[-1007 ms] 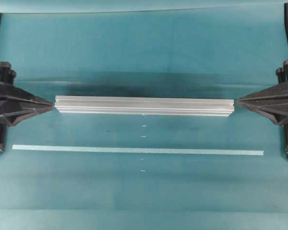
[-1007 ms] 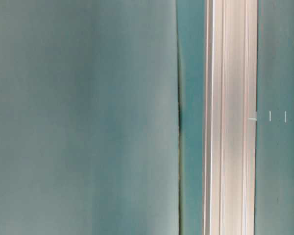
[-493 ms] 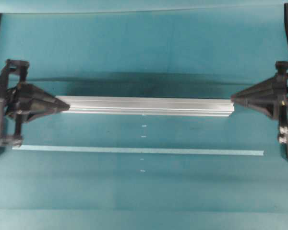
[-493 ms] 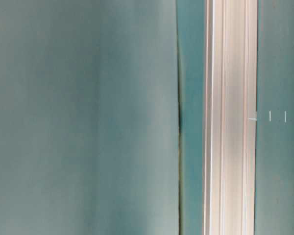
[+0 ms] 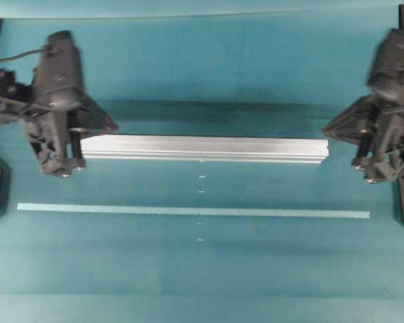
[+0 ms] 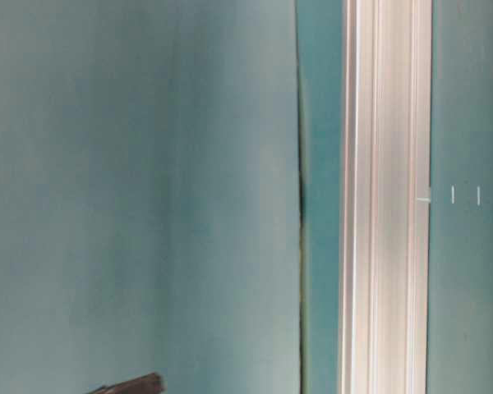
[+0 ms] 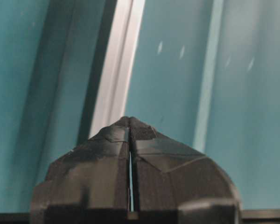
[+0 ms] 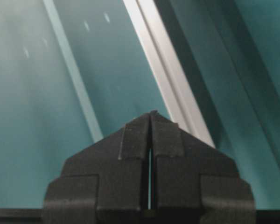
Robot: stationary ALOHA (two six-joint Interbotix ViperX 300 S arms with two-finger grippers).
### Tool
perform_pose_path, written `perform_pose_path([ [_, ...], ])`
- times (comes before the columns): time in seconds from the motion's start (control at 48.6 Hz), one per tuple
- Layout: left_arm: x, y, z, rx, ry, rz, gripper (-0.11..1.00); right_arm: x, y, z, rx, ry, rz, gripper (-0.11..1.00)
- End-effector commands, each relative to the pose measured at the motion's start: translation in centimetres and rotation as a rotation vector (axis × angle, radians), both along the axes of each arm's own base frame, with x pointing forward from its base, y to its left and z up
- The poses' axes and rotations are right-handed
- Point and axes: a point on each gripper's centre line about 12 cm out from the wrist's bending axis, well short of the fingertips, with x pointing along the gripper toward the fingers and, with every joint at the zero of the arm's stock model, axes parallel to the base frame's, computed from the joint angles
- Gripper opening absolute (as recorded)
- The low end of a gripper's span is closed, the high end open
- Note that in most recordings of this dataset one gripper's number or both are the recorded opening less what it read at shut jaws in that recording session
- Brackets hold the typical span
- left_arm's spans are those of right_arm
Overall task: Lift the metal rail with both hands and move it towards you.
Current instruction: 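Move both grippers inward above the two ends of the silver rail, then lower both open grippers around the rail ends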
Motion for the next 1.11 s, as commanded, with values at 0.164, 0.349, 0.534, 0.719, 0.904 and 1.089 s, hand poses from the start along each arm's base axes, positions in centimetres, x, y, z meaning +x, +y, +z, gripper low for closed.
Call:
perform_pose_path([
  [0.164,1.1,1.2,0.9,0.051,0.097,-0.042,-0.04,3.5,-2.1,0.4,-0.062,0.180,0.086,-0.03],
  [0.349,0.8,2.7,0.8,0.062,0.110,-0.011,-0.04,5.6,-4.3,-0.4,-0.104,0.282,0.166,-0.03],
  [0.534,0.7,3.8,0.0,0.094,0.151,-0.029,-0.04,7.2,-5.6,-1.7,-0.129,0.376,0.265,-0.03],
  [0.719,1.2,4.5,-1.9,0.125,0.210,-0.076,-0.04,8.0,-6.7,-3.4,-0.129,0.427,0.299,-0.02],
  [0.904,1.9,4.8,-2.3,0.196,0.190,-0.149,-0.04,8.4,-6.7,-4.2,-0.134,0.434,0.332,0.00],
  [1.089,2.1,4.9,-2.8,0.185,0.188,-0.136,-0.01,8.5,-6.4,-4.3,-0.141,0.428,0.349,0.05],
])
